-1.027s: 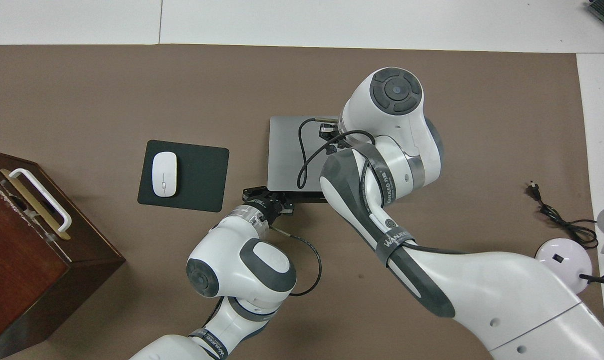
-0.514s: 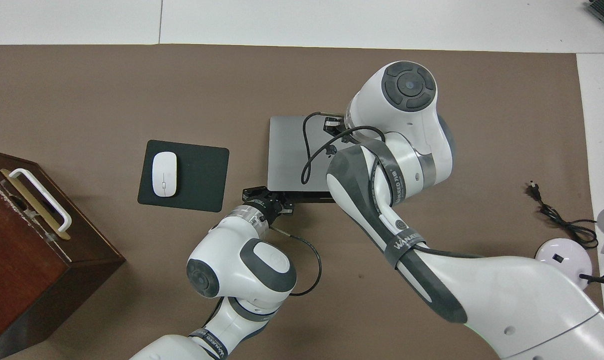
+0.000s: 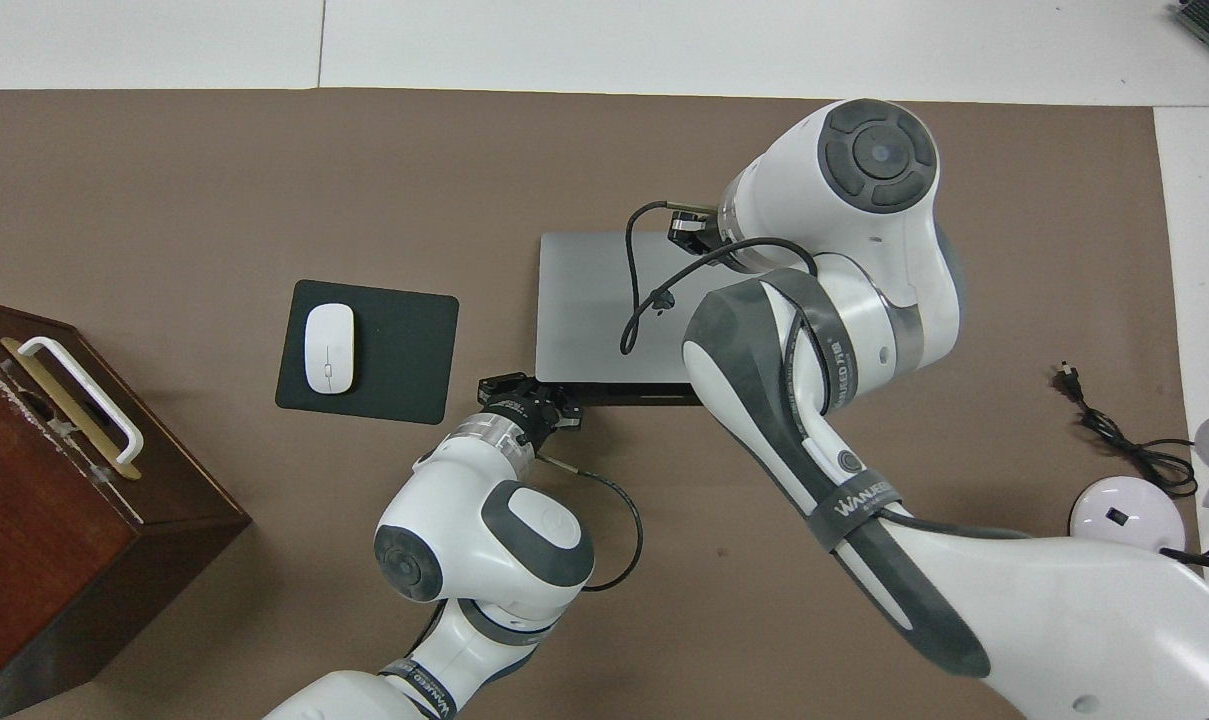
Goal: Close laptop with both arms
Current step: 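Press the lid fully shut with the right gripper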
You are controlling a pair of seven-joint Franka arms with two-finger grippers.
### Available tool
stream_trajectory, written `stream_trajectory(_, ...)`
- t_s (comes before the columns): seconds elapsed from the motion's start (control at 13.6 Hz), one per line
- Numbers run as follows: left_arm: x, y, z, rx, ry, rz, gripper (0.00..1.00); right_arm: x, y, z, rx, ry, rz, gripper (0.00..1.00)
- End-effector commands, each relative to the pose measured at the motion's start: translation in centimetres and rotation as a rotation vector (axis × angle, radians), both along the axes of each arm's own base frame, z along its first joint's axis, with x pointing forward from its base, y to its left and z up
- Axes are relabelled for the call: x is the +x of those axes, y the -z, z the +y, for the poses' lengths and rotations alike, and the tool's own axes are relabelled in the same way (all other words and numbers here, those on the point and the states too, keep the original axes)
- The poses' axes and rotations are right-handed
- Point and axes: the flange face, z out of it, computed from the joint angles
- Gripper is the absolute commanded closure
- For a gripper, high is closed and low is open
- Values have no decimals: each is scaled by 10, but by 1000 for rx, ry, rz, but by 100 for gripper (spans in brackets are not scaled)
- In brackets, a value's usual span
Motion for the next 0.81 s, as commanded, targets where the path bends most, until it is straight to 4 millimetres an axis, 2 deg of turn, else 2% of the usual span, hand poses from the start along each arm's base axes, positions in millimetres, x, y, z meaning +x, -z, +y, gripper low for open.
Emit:
stream_trajectory(0.0, -16, -2, 9, 37, 3, -4, 100, -4, -20, -21, -8, -22, 4, 100)
stream_trajectory(0.44, -35, -21, 13, 35, 21, -20, 100, -9, -53, -50, -74, -99, -14, 100)
stream_trajectory(0.73, -35, -31, 16, 26, 23, -34, 100, -14, -83, -87, -110, -189, -15, 100)
